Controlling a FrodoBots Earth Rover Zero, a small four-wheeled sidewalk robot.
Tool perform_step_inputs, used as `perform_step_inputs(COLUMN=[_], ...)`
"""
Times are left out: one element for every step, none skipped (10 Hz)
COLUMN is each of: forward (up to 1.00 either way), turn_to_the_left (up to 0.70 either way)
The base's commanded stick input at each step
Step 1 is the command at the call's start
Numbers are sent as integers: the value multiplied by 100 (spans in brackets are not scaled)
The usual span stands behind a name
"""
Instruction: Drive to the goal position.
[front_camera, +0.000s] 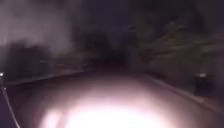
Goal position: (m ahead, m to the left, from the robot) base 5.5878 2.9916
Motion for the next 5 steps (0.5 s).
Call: perform_step_inputs(forward=[50,50,50,50,50], turn_to_the_left=[15,9,1,0,0])
